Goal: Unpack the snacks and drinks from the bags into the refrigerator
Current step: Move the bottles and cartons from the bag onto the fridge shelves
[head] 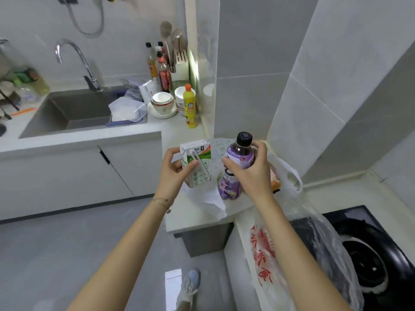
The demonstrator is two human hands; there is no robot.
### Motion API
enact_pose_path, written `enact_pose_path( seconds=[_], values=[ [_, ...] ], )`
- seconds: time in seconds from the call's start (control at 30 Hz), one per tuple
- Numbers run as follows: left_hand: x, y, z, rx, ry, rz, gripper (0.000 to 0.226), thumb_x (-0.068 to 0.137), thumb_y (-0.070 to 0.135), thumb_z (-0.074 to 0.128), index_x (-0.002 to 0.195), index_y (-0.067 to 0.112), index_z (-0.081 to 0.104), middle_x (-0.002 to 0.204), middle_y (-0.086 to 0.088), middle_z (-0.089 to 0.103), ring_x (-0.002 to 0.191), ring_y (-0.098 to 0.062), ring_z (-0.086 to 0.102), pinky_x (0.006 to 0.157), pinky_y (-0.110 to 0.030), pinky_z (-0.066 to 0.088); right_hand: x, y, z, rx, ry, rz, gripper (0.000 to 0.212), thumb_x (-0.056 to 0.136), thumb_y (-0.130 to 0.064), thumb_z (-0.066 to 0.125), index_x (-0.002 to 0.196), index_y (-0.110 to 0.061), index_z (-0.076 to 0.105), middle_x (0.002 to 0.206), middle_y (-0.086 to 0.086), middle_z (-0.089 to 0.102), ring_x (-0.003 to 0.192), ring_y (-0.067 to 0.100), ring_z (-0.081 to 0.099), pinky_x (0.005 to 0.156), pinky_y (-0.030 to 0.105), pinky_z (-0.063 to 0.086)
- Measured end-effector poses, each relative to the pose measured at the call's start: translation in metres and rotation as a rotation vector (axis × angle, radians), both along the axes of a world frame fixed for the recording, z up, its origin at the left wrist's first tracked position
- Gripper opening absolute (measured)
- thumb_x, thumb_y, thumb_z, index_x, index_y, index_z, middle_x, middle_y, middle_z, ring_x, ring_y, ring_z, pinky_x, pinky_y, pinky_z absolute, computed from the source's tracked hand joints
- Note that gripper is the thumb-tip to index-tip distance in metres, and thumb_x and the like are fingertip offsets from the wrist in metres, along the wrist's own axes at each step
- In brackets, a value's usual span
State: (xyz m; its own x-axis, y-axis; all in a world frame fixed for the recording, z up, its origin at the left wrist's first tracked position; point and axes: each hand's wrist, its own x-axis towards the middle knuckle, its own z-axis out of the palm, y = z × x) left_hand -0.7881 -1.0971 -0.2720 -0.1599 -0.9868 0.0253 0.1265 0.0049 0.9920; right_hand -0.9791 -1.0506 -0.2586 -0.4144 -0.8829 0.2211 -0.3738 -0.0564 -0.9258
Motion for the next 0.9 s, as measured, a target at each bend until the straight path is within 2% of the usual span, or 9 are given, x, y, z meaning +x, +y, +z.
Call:
enact_pose_path(
  seconds=[0.23,0.43,0.53,0.63,0.77,0.9],
  values=[
    [0.071,0.084,0.032,-0.069,-0.029,0.256,0.028,0.088,0.012,0.066,0.11,0.02,0.05,0.092,-0.003,0.076,0.093,-0.019,0.071,0.074,-0.03,0.058,0.064,0.037,0.047,-0.035,0.055,0.365,0.055,0.068,-0.05,0.08,0.106,-0.034,0.044,0.099,-0.014,0.065,0.09,0.008,0.065,0.078,0.039,0.055],
    [0.15,0.157,0.058,-0.135,-0.072,0.51,0.028,0.087,0.015,0.067,0.109,0.022,0.05,0.092,0.001,0.076,0.092,-0.018,0.072,0.069,-0.028,0.058,0.152,0.067,0.064,-0.063,-0.022,0.665,0.051,0.072,-0.041,0.081,0.109,-0.027,0.049,0.1,-0.009,0.067,0.09,0.007,0.066,0.075,0.031,0.057],
    [0.194,0.202,0.068,-0.164,-0.096,0.625,0.031,0.086,0.014,0.068,0.112,0.014,0.049,0.092,0.0,0.076,0.091,-0.019,0.072,0.069,-0.029,0.058,0.202,0.089,0.072,-0.087,-0.013,0.783,0.05,0.073,-0.041,0.08,0.11,-0.028,0.05,0.098,-0.016,0.066,0.088,0.002,0.065,0.072,0.026,0.057],
    [0.236,0.252,0.077,-0.197,-0.133,0.738,0.032,0.086,0.011,0.068,0.111,0.01,0.049,0.091,0.0,0.076,0.089,-0.019,0.072,0.069,-0.03,0.059,0.251,0.12,0.084,-0.117,-0.011,0.884,0.049,0.071,-0.044,0.08,0.108,-0.028,0.051,0.094,-0.018,0.066,0.084,0.0,0.066,0.071,0.029,0.059],
    [0.29,0.329,0.088,-0.229,-0.141,0.883,0.028,0.085,0.011,0.068,0.107,0.018,0.052,0.093,-0.011,0.074,0.088,-0.023,0.072,0.068,-0.031,0.059,0.314,0.172,0.095,-0.134,-0.021,1.024,0.047,0.07,-0.045,0.081,0.103,-0.032,0.05,0.092,-0.013,0.067,0.081,0.007,0.068,0.072,0.034,0.06],
    [0.344,0.419,0.105,-0.264,-0.158,0.984,0.028,0.083,0.015,0.069,0.106,0.02,0.053,0.09,-0.003,0.076,0.087,-0.021,0.073,0.067,-0.031,0.058,0.383,0.237,0.106,-0.176,-0.044,1.17,0.044,0.069,-0.045,0.082,0.098,-0.034,0.051,0.09,-0.009,0.068,0.079,0.01,0.069,0.069,0.033,0.06]
  ],
)
